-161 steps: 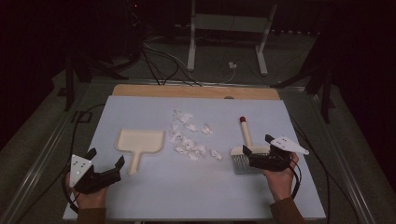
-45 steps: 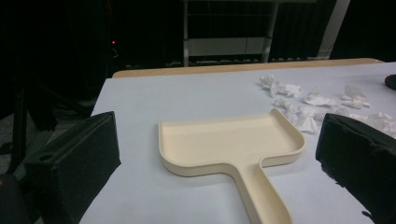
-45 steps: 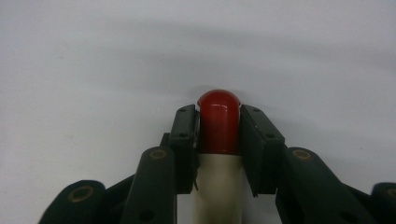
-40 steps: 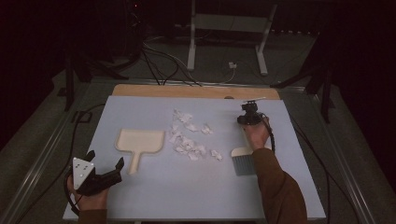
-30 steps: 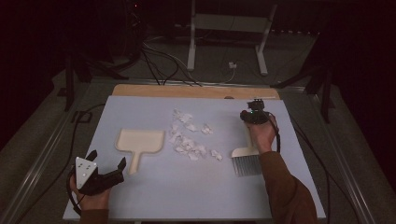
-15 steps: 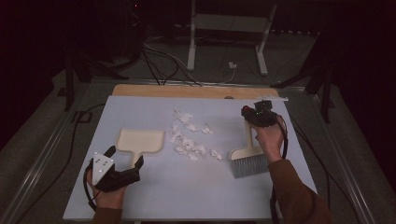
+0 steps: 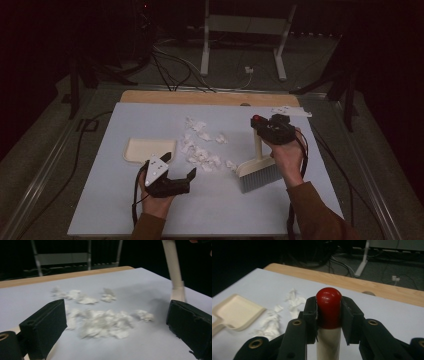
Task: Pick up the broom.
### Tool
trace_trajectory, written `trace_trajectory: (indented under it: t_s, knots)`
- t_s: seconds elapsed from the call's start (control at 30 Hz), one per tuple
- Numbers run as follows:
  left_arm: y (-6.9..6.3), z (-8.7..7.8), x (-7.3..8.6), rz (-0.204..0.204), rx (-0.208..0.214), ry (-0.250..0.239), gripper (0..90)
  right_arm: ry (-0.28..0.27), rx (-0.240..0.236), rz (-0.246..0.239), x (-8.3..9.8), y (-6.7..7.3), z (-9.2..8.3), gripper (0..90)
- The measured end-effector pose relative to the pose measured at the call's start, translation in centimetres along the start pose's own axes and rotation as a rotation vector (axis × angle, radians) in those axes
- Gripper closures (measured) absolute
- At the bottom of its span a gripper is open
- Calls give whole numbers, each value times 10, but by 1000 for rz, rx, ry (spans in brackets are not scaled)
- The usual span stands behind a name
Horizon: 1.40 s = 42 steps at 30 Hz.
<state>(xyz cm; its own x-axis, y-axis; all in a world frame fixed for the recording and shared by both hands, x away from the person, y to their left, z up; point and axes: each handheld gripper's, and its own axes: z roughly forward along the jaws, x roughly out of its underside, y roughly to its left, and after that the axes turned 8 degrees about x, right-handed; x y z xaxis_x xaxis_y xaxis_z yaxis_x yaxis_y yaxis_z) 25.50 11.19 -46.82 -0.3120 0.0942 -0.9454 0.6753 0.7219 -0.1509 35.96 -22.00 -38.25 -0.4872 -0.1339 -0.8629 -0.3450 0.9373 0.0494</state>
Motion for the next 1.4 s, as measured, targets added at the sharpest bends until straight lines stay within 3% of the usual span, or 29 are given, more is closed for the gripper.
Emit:
trace_trajectory:
  t_s: [0.27, 0.6, 0.67, 0.83, 1.03, 1.13, 1.27, 1.4]
  knots:
    - [-13, 34, -3, -20, 104, 60, 42, -55, -46, 17, 4, 12, -14, 692]
    - [-30, 67, -5, -21, 216, 127, 97, -66, -73, 12, 5, 26, -18, 692]
    - [-33, 73, -4, -19, 217, 142, 146, -69, -77, 7, 5, 30, -19, 692]
    - [-43, 90, 0, 10, 280, 196, 245, -80, -88, 4, 5, 36, -19, 692]
    - [-46, 106, 4, -27, 340, 245, 474, -88, -105, -14, 5, 44, -21, 691]
    - [-48, 110, 6, -38, 370, 285, 507, -89, -111, -16, 5, 45, -21, 691]
    - [-47, 112, 6, -57, 412, 299, 663, -99, -128, -20, 7, 46, -22, 690]
    - [-46, 112, 6, -72, 426, 304, 683, -107, -138, -22, 8, 45, -23, 687]
